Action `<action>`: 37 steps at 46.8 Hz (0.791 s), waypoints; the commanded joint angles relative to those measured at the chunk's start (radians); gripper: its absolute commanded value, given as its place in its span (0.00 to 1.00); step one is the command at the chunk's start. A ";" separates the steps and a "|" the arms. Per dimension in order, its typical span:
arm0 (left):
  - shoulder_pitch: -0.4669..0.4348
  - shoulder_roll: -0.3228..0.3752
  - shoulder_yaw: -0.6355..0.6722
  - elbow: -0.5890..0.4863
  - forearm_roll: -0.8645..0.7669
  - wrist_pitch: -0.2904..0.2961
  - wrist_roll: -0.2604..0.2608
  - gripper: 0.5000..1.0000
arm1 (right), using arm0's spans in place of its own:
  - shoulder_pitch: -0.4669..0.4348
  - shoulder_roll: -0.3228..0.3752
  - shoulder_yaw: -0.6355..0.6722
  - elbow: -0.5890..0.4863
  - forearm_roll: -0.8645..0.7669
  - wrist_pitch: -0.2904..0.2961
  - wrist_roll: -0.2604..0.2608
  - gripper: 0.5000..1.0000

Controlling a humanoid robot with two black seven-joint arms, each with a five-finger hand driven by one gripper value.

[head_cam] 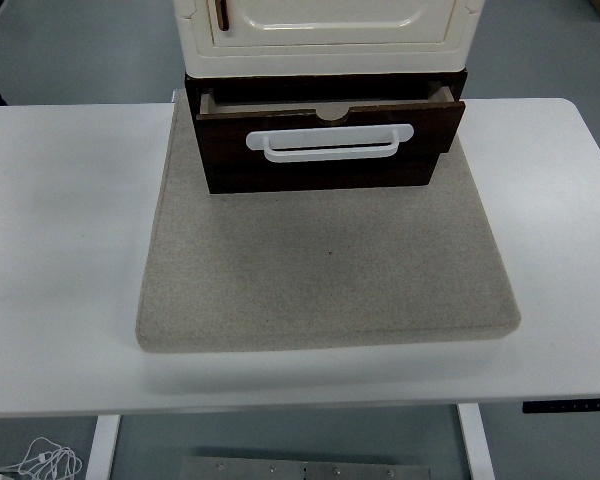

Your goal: Open the drawer under the combination cabinet

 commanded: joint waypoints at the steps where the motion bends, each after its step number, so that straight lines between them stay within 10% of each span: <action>1: 0.026 -0.032 0.001 0.002 -0.016 0.000 -0.027 1.00 | -0.001 0.000 0.000 0.000 0.000 0.000 0.000 0.85; 37: 0.051 -0.207 0.098 0.014 -0.007 -0.001 -0.110 1.00 | -0.007 0.000 0.005 0.000 0.002 0.001 0.000 0.85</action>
